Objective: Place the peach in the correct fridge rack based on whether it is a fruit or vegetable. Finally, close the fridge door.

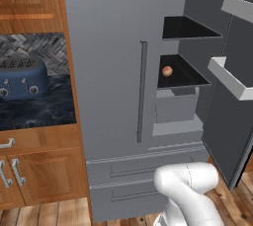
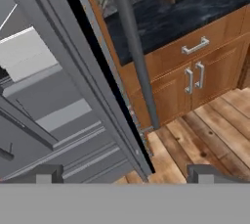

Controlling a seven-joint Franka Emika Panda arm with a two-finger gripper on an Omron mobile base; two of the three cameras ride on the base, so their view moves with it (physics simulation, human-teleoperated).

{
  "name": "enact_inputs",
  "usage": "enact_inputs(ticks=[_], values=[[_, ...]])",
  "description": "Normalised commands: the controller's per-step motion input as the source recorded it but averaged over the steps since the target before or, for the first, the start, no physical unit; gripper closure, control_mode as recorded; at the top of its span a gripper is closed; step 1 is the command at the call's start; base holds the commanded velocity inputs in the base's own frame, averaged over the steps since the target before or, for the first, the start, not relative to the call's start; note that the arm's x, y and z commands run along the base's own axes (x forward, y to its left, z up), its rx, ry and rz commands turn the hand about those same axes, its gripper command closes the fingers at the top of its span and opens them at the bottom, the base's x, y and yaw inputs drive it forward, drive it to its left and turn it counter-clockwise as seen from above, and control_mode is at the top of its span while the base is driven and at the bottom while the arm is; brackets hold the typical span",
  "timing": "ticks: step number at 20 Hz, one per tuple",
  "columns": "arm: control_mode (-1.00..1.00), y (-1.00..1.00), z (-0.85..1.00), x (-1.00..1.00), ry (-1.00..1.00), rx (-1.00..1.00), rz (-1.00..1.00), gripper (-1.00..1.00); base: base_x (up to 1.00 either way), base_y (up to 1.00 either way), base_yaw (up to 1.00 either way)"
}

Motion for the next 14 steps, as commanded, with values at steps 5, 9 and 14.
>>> enact_inputs(ticks=[5,9,14], values=[[-1.00,-0.89,-0.08,0.08,-0.02,0.00,0.09,-1.00,0.00,0.00,0.00],[-1.00,-0.55,-0.29,0.45,-0.04,0.00,0.07,-1.00,0.00,0.00,0.00],[-1.00,-0.31,-0.32,0.64,-0.04,0.00,0.01,-1.00,0.00,0.00,0.00]])
